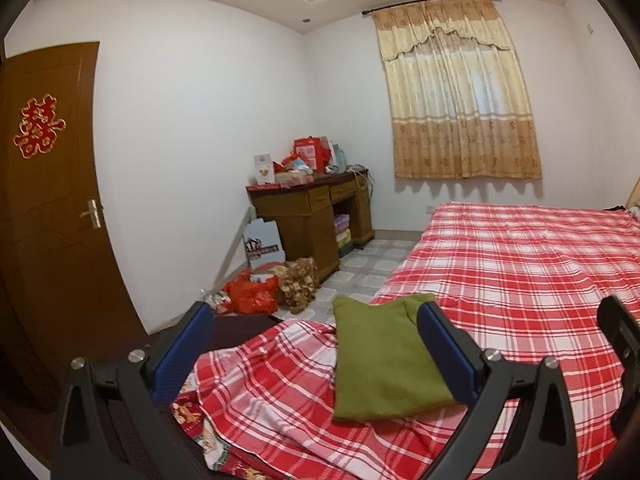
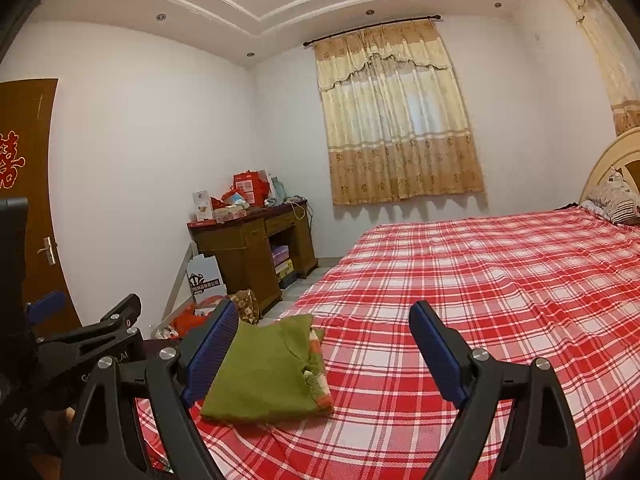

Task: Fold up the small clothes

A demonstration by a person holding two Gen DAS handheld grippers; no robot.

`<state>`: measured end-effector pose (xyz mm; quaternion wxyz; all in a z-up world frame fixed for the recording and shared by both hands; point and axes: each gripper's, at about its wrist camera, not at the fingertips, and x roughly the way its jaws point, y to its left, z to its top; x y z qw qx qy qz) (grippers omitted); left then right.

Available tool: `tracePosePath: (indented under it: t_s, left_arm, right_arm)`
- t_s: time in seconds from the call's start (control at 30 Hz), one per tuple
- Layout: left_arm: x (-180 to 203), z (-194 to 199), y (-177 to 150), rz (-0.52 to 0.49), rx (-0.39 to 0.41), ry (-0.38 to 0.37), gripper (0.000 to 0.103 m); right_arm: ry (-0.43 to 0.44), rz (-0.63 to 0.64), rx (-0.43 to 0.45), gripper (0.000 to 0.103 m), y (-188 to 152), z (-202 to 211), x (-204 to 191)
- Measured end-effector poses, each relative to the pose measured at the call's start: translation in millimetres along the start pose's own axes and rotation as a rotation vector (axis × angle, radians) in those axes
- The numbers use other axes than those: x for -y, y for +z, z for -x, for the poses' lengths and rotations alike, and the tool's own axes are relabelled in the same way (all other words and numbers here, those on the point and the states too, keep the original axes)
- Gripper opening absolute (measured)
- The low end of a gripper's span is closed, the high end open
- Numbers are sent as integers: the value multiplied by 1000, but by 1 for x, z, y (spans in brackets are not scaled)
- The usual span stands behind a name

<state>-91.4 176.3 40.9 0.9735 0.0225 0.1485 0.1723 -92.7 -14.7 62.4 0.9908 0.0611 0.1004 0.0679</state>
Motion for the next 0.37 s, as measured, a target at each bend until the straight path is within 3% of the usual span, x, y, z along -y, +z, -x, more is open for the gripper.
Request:
tracePosePath:
  t_s: [0.2, 0.37]
  left_arm:
    - [-3, -10, -2, 24, -48, -58, 103]
    - [0, -10, -3, 4, -46, -47, 103]
  right_arm:
    - [-2, -9, -6, 88, -2, -2, 2]
    - [5, -13, -22, 88, -3, -6, 2]
